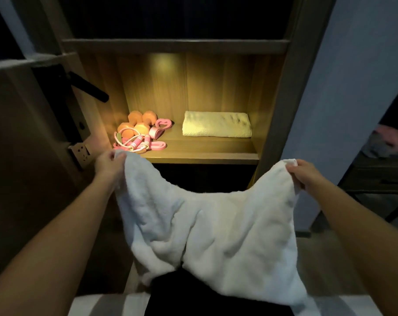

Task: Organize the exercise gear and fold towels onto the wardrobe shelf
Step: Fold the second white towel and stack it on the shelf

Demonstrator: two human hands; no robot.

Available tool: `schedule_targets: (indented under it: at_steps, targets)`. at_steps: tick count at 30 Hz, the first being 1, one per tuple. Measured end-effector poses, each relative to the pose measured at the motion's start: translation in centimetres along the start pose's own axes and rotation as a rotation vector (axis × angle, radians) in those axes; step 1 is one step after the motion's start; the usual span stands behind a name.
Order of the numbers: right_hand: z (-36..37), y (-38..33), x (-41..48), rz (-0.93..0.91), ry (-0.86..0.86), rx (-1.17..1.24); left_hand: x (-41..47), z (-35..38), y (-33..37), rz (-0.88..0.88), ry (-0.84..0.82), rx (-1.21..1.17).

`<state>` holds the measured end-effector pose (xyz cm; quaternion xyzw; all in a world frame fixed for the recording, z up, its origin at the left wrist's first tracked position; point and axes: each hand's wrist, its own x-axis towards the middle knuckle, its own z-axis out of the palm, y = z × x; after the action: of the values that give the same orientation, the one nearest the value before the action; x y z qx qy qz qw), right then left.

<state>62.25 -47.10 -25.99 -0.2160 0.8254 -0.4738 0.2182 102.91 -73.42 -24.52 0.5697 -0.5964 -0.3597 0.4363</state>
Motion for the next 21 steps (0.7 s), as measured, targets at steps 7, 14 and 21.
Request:
schedule_targets:
  at_steps: [7, 14, 21]
  targets:
    - [-8.9, -5.6, 2.2, -0.169, 0.472, 0.082, 5.3, -7.4, 5.0, 0.121, 0.226, -0.085]
    - [-9.8, -10.2, 1.2, -0.221, 0.586, 0.210, 5.6, -8.4, 9.2, 0.181, 0.321, -0.135]
    - [-8.7, -13.4, -0.4, -0.319, 0.601, 0.160, 5.8, -7.8, 12.5, 0.217, 0.438, -0.217]
